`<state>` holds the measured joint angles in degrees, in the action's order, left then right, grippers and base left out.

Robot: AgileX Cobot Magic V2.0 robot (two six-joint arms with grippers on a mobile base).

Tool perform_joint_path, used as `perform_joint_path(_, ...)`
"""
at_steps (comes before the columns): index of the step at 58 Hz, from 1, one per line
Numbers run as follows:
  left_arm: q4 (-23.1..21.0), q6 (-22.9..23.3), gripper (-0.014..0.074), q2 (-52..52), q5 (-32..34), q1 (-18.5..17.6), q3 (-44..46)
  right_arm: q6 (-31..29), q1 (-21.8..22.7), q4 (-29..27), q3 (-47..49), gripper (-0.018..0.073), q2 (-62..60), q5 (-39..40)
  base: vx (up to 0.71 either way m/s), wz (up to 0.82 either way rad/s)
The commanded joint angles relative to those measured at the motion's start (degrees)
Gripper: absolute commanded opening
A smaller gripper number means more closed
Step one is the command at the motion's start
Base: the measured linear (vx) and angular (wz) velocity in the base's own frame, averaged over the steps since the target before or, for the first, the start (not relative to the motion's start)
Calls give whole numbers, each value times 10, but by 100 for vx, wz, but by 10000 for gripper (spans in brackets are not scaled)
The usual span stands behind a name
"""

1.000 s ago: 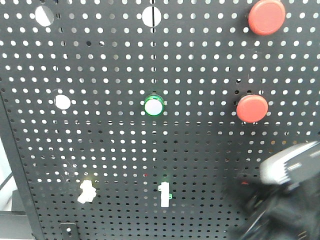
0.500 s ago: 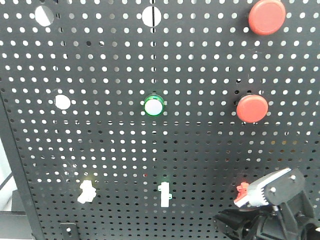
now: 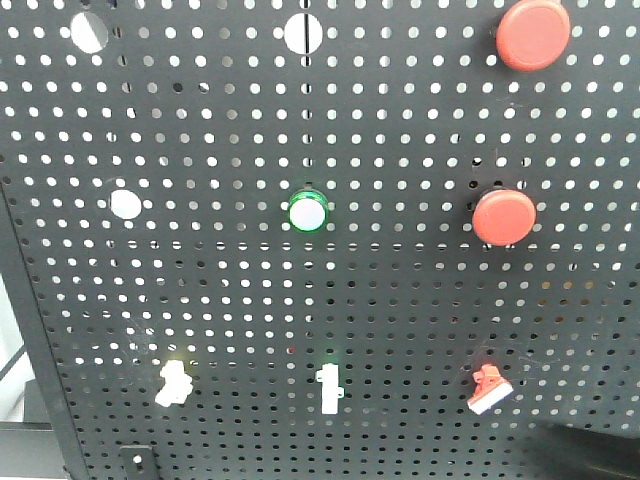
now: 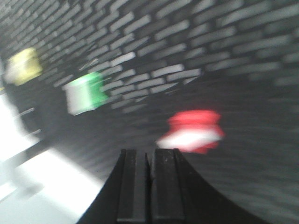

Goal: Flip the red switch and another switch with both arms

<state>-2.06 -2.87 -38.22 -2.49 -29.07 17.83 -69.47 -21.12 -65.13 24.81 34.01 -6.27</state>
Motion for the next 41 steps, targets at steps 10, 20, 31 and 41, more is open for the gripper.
perform_joint_path(10,-2,3,3,0,50,-3,15,-55,0,10,-68,-6,-108,168,0,0)
perform_joint_path(20,-2,3,3,0,33,-3,15,-77,0,7,-99,-6,-116,224,0,0)
perform_joint_path(31,-2,3,3,0,19,-3,15,-77,0,7,-105,-6,-116,222,0,0)
perform_joint_path(41,-2,3,3,0,19,-3,15,-77,0,7,-105,-6,-116,222,0,0)
